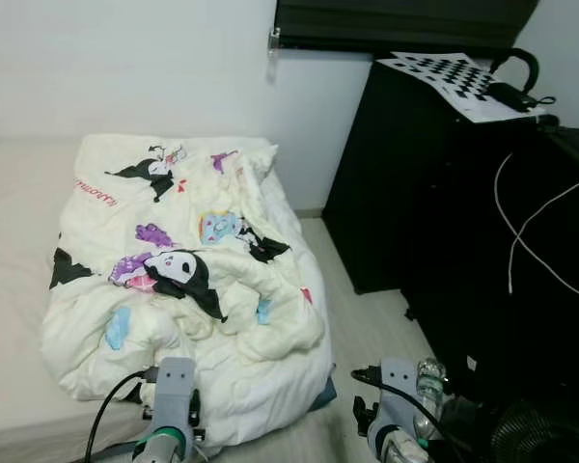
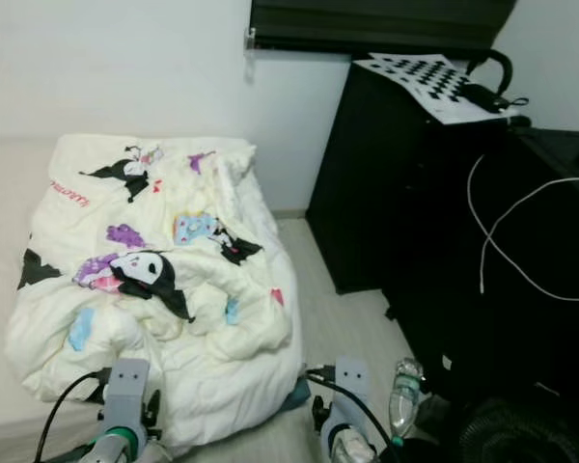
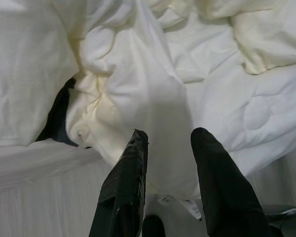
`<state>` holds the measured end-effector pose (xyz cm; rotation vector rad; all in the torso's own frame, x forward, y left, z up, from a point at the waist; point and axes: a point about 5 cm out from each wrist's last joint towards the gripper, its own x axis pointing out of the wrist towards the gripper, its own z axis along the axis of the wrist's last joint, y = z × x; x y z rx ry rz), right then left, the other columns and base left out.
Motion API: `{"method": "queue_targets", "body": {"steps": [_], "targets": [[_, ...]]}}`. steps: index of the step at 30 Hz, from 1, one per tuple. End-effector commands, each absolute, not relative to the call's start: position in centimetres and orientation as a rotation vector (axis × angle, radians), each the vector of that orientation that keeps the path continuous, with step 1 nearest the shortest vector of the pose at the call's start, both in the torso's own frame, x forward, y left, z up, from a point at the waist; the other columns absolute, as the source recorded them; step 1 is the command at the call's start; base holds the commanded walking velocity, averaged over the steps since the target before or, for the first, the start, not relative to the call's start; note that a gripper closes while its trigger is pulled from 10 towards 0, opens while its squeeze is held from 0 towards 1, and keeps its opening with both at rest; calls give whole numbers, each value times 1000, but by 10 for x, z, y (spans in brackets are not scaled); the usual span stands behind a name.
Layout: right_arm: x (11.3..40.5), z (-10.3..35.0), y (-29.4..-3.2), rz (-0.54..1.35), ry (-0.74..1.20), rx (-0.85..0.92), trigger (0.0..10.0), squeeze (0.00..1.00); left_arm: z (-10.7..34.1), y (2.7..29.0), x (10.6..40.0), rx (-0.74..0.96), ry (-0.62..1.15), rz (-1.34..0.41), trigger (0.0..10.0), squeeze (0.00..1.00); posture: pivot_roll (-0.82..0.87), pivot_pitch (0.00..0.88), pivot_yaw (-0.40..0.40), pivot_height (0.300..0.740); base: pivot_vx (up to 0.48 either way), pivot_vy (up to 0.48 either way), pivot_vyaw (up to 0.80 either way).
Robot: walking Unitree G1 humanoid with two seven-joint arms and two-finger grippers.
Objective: Clean up the room
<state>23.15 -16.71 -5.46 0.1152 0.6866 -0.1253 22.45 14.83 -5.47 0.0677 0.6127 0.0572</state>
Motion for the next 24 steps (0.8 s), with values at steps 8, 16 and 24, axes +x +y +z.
{"method": "queue_targets", "body": {"steps": [8,16,24], "targets": [[227,-57,-171,-137,704,102,10000,0,-57,142,221,90,615,14,10000,0,-29,10,-38,740,0,-120,0],[227,-57,-172,-139,703,100,10000,0,-56,141,222,85,614,18,10000,0,-29,9,-39,740,0,-480,0],[228,-57,-172,-138,703,99,10000,0,-59,143,221,26,654,54,10000,0,-28,7,-38,740,0,-60,0]]}}
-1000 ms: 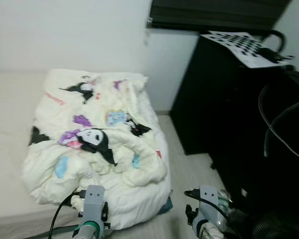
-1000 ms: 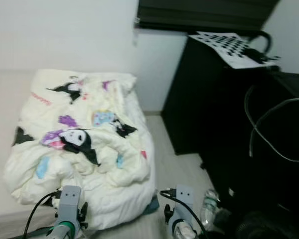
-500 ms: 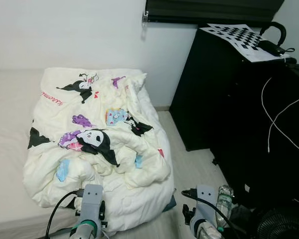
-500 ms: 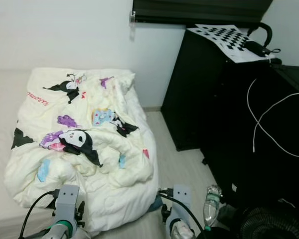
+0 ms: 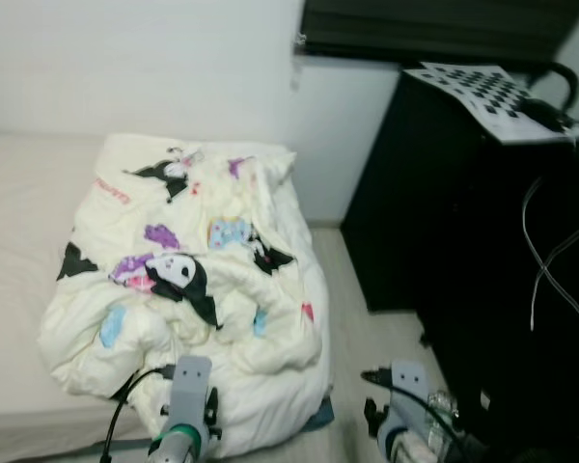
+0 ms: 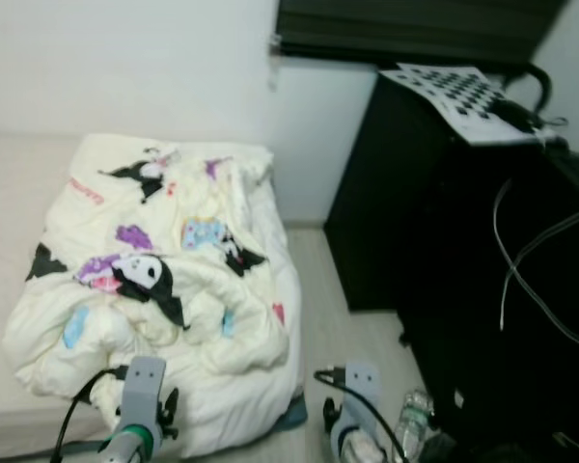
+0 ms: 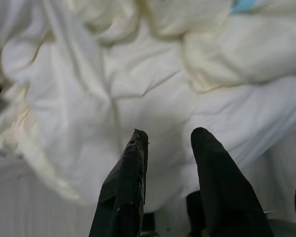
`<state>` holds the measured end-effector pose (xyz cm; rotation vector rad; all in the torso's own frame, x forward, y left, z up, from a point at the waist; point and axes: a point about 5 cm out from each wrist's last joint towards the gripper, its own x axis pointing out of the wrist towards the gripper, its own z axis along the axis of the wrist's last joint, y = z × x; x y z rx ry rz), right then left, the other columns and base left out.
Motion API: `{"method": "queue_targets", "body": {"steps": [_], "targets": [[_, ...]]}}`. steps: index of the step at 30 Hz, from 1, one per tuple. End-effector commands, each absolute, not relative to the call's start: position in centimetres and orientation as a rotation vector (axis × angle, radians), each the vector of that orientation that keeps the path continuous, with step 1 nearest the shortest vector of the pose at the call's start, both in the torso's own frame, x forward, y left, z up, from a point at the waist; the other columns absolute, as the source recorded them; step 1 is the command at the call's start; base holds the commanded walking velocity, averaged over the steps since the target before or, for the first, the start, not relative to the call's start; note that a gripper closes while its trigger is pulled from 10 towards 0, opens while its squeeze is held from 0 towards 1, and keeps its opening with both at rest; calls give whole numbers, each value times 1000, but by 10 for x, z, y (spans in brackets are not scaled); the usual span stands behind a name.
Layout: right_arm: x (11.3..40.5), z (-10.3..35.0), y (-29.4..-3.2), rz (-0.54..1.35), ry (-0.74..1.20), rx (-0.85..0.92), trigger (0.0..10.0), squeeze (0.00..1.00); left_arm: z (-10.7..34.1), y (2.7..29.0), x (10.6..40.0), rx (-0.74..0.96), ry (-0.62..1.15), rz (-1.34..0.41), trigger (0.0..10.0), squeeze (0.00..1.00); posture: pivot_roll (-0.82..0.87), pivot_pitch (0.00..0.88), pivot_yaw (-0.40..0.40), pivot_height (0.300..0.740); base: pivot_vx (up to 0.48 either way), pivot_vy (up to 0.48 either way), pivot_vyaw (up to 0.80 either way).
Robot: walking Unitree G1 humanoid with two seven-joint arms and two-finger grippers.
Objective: Clean up the room
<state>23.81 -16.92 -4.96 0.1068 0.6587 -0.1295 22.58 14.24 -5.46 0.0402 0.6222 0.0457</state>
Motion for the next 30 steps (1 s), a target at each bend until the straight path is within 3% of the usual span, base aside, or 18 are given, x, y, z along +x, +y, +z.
{"method": "queue_targets", "body": {"steps": [1,9,22,30], "targets": [[228,-57,-172,-138,703,99,10000,0,-59,143,221,26,654,54,10000,0,-28,7,-38,740,0,480,0],[228,-57,-172,-137,702,100,10000,0,-58,144,221,30,645,55,10000,0,-28,8,-41,740,0,480,0],[232,-54,-172,-141,688,114,10000,0,-56,145,224,76,622,41,10000,0,-27,4,-37,740,0,0,0],[250,-41,-171,-114,613,114,10000,0,-53,145,227,83,597,30,10000,0,-28,16,-27,725,0,0,0]]}}
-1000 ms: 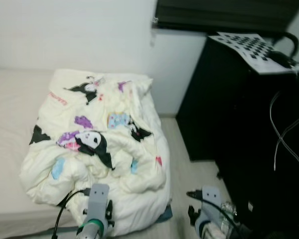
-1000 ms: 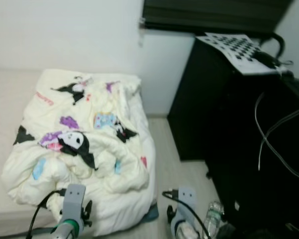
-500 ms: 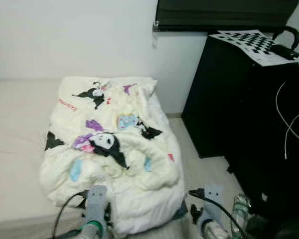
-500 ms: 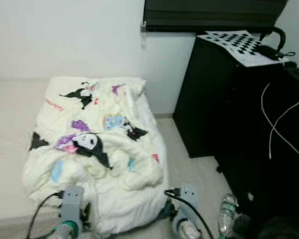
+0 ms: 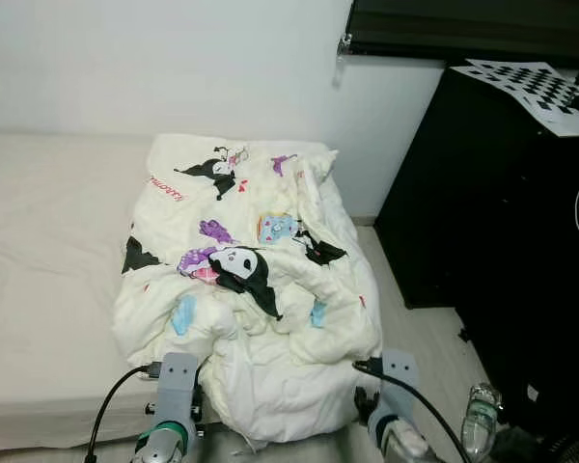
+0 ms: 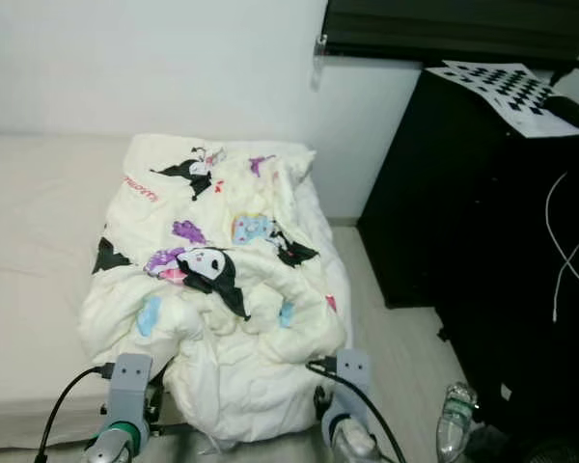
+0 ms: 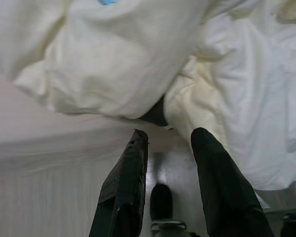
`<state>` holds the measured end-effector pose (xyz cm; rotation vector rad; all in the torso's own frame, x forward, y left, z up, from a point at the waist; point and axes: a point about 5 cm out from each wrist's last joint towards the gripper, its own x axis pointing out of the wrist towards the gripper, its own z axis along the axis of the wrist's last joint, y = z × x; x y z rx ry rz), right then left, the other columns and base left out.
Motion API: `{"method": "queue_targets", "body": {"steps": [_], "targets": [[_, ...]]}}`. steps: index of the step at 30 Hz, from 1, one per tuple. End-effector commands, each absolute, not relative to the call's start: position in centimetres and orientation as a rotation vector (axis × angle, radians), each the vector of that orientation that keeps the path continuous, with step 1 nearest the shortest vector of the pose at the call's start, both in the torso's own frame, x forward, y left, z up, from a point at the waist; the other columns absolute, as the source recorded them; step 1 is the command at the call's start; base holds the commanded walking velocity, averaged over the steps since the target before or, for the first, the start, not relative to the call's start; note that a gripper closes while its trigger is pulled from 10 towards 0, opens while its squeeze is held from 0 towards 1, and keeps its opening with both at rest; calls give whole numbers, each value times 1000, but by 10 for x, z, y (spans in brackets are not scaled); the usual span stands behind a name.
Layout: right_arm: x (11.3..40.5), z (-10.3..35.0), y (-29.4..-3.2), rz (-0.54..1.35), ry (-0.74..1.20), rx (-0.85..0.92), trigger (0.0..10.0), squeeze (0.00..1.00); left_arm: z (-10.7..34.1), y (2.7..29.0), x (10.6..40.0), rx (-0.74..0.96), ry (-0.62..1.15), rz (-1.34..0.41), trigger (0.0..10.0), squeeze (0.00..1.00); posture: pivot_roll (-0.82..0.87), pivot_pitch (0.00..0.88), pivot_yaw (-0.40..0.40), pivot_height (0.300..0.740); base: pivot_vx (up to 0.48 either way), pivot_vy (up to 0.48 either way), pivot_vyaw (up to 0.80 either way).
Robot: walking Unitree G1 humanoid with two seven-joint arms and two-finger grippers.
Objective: Clean up the room
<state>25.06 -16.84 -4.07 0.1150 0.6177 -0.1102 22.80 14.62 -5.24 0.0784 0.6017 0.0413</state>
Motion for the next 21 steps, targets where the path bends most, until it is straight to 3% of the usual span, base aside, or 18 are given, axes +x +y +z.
{"method": "queue_targets", "body": {"steps": [1,12,21], "targets": [[252,-39,-171,-105,601,110,10000,0,-51,145,228,85,579,23,10000,0,-27,18,-26,720,0,0,0],[256,-34,-172,-102,555,130,10000,0,-46,155,217,180,444,-48,10000,0,-16,29,-25,675,0,0,0],[253,-36,-172,-127,550,165,10000,0,-37,170,218,150,373,32,10000,0,-11,30,-17,641,0,0,0]]}}
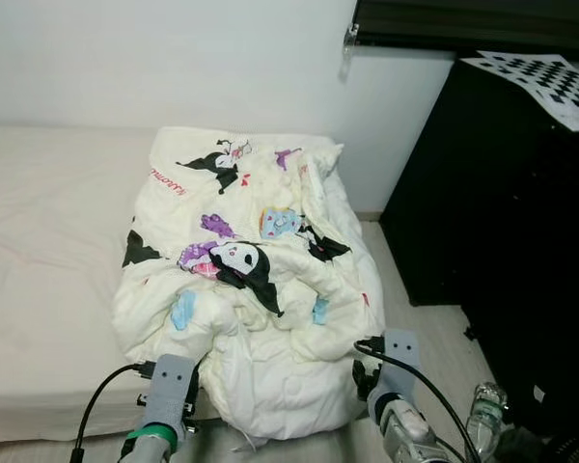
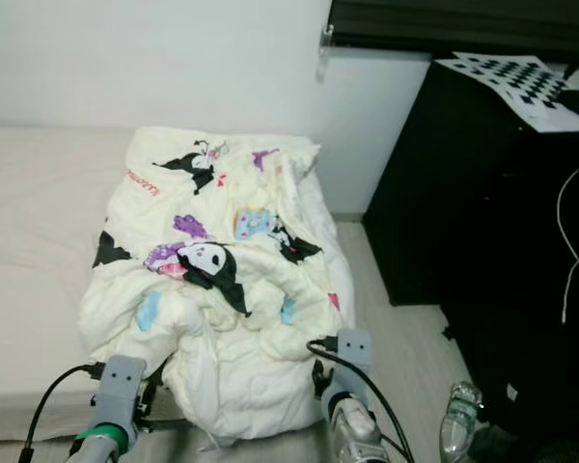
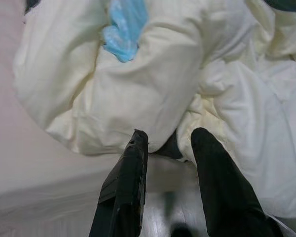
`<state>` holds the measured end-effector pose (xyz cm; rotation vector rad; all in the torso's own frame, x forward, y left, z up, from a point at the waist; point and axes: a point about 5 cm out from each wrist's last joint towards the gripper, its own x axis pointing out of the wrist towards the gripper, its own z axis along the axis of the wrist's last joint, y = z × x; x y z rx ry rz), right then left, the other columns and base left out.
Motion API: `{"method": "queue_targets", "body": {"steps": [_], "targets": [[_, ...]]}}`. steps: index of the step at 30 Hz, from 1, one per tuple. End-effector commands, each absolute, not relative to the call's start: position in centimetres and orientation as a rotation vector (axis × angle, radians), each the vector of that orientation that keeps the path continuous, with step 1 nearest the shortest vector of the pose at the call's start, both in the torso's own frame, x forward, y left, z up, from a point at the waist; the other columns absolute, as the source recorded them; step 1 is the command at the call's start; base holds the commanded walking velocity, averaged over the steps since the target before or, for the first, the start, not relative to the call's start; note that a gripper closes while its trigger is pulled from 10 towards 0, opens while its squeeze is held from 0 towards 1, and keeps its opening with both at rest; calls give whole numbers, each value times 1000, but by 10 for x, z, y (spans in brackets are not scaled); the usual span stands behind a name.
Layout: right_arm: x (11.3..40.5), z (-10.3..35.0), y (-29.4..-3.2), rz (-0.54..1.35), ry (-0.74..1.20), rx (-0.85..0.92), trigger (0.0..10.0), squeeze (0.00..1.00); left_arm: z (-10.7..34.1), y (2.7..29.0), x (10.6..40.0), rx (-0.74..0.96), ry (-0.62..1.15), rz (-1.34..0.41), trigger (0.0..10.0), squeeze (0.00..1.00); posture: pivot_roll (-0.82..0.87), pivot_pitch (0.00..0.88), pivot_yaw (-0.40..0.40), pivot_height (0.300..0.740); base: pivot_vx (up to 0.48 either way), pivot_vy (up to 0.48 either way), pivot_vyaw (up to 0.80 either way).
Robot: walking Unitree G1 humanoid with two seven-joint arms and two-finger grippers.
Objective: Clean up the room
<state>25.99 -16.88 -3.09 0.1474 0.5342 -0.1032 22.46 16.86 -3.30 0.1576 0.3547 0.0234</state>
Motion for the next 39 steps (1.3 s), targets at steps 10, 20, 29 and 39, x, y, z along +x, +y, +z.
{"method": "queue_targets", "body": {"steps": [10,20,29,39], "targets": [[266,-23,-168,-119,451,238,10000,0,-17,173,236,192,258,25,10000,0,-12,29,-13,622,0,0,0],[289,8,-152,-15,250,287,10000,0,2,175,242,209,139,13,10000,0,-4,51,-20,612,0,0,0],[309,36,-138,54,127,301,10000,0,22,179,249,222,42,-25,10000,0,17,72,-40,607,0,0,0],[334,77,-122,159,-19,267,10000,0,51,172,252,228,-68,-202,10000,0,33,83,-53,597,0,0,0]]}}
